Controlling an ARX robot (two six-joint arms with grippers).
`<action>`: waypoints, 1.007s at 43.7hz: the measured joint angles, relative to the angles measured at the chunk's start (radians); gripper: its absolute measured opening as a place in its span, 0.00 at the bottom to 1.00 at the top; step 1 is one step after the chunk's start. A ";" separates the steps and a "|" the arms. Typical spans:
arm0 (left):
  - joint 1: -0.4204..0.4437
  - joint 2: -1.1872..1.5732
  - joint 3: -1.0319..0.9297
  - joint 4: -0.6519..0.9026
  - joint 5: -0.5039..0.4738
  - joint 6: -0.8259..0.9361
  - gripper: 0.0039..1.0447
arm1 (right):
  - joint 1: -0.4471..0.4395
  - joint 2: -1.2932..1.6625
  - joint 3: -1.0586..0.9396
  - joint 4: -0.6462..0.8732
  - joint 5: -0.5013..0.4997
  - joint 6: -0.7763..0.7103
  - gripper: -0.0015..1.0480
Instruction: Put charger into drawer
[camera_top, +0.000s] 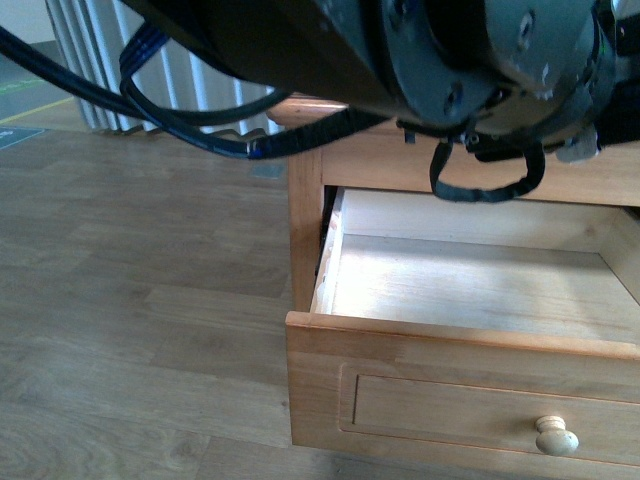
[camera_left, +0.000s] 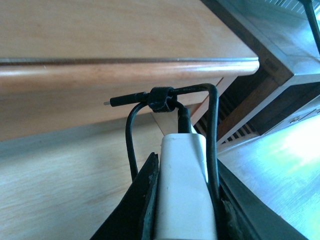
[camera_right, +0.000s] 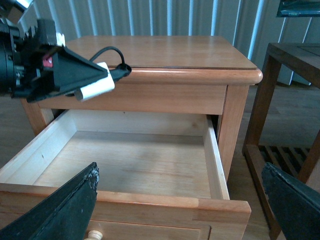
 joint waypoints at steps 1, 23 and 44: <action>-0.002 0.003 -0.002 -0.003 0.000 0.002 0.23 | 0.000 0.000 0.000 0.000 0.000 0.000 0.92; 0.056 0.095 -0.031 -0.063 -0.112 -0.020 0.53 | 0.000 0.000 0.000 0.000 0.000 0.000 0.92; 0.240 -0.637 -0.516 -0.098 -0.289 0.008 0.94 | 0.000 0.000 0.000 0.000 0.000 0.000 0.92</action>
